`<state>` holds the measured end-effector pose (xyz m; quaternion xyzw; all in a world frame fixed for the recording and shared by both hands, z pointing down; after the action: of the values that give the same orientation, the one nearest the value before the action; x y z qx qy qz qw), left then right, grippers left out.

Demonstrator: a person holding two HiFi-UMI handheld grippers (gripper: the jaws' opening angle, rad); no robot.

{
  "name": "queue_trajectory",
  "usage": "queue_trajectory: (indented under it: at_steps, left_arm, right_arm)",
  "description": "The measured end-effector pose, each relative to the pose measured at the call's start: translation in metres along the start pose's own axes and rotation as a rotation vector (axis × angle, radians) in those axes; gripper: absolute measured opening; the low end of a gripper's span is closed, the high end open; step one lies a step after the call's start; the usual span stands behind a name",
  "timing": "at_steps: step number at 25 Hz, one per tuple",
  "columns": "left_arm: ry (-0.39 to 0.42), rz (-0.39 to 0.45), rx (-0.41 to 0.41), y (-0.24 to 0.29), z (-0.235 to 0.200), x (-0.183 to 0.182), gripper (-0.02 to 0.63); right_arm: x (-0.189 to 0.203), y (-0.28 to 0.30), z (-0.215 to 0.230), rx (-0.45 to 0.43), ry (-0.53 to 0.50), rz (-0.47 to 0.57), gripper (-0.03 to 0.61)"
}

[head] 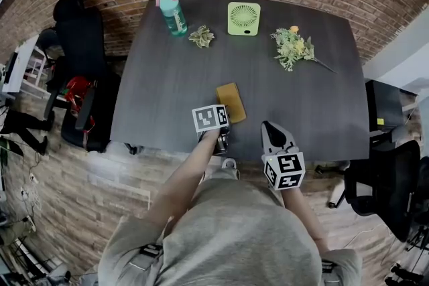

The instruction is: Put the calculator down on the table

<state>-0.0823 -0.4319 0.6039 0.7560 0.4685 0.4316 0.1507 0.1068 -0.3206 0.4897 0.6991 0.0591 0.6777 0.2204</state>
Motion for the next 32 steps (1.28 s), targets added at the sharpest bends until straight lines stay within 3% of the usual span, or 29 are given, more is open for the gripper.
queue_trajectory:
  at_steps: [5, 12, 20, 32]
  left_arm:
    - [0.011, 0.042, 0.004, -0.020, 0.013, 0.006, 0.165]
    - [0.039, 0.082, 0.003, -0.057, 0.038, 0.030, 0.087]
    - [0.101, 0.139, 0.017, -0.107, 0.070, 0.077, 0.039]
    - [0.165, 0.170, 0.027, -0.165, 0.105, 0.150, 0.031]
  right_arm:
    - [0.001, -0.018, -0.002, -0.005, -0.004, 0.020, 0.002]
    - [0.009, -0.053, -0.003, -0.010, -0.006, 0.034, 0.002]
    - [0.030, -0.100, -0.010, -0.034, -0.003, 0.039, 0.002]
    - [0.061, -0.168, -0.017, -0.062, 0.008, 0.057, 0.002]
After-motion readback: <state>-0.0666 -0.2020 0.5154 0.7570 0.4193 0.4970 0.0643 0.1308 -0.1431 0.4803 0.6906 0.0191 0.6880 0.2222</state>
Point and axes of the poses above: the fingertips, and each gripper's own axes: y forward along the fingers, z to its right, x out of its underside, the point moved 8 cm from there along -y, backward along the fingers, and after that the axes turned 11 degrees about x, right-handed, at the moved point
